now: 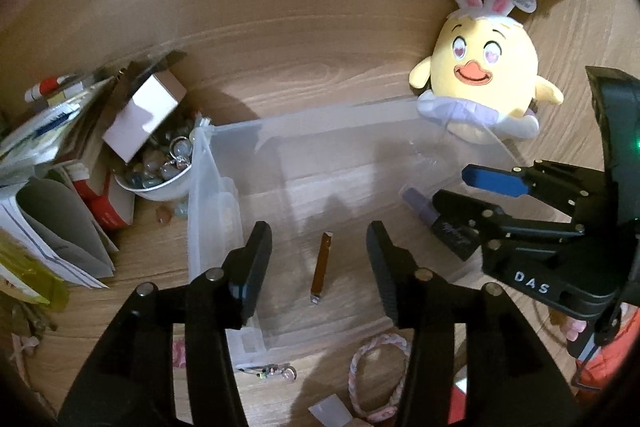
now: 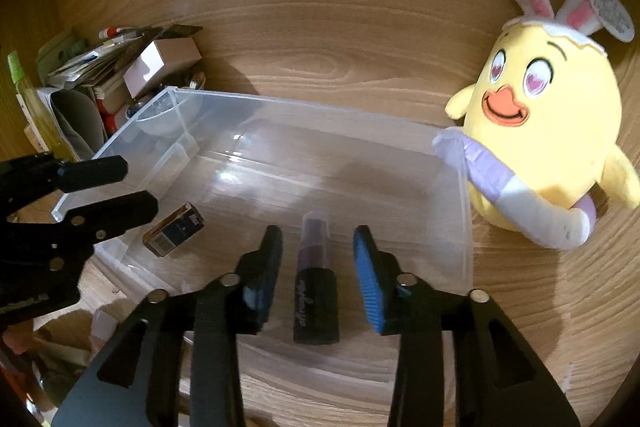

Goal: Organize objects
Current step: 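Carry the spray bottle into the clear bin with the right gripper while the left gripper grasps the pink keychain, then open the right gripper to release the spray bottle in the bin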

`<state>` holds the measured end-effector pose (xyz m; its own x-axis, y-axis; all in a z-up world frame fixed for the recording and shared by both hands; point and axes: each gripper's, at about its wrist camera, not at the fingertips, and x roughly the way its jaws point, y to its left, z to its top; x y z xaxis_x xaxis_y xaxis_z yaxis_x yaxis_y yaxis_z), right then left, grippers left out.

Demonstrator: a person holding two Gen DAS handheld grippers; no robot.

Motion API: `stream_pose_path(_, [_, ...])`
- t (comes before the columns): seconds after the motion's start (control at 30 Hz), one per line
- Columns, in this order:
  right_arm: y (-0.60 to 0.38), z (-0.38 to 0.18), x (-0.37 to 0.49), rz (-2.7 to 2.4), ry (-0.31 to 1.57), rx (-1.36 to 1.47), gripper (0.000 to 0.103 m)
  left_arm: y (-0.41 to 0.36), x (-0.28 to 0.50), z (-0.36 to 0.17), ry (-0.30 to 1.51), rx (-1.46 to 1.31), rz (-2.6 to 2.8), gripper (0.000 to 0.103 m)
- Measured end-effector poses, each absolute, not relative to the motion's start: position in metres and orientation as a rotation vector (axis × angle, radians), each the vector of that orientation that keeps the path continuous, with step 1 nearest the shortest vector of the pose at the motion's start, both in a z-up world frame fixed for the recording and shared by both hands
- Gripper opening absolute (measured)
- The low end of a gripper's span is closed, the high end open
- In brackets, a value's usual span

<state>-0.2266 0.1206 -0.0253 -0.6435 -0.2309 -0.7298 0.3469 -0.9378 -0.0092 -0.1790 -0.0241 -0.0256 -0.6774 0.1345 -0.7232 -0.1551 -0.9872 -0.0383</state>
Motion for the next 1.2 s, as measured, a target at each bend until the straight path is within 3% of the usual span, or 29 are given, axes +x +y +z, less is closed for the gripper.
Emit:
stream_pose_path(0.3, [0.122, -0.010, -0.218, -2.625, 0.222, 1.056, 0.056, -0.027, -0.161, -0.007, 0.067, -1.103, 2.792, 0.071])
stream_pose_path(0.47, [0.126, 0.001, -0.206, -2.636, 0.205, 1.015, 0.068, -0.038, -0.149, 0.001, 0.053, -1.084, 2.813, 0.088])
stream_pose_path(0.53, [0.128, 0.006, -0.199, -2.644, 0.210, 0.992, 0.072, -0.044, -0.145, 0.003, 0.041, -1.082, 2.821, 0.089])
stream_pose_path(1.07, [0.153, 0.014, -0.146, -2.645, 0.165, 0.953, 0.073, -0.116, -0.132, -0.027, -0.036, -1.237, 2.855, 0.091])
stream_pose_path(1.2, [0.157, 0.005, -0.135, -2.650, 0.200, 0.987, 0.073, -0.130, -0.126, -0.034, -0.129, -1.236, 2.797, 0.093])
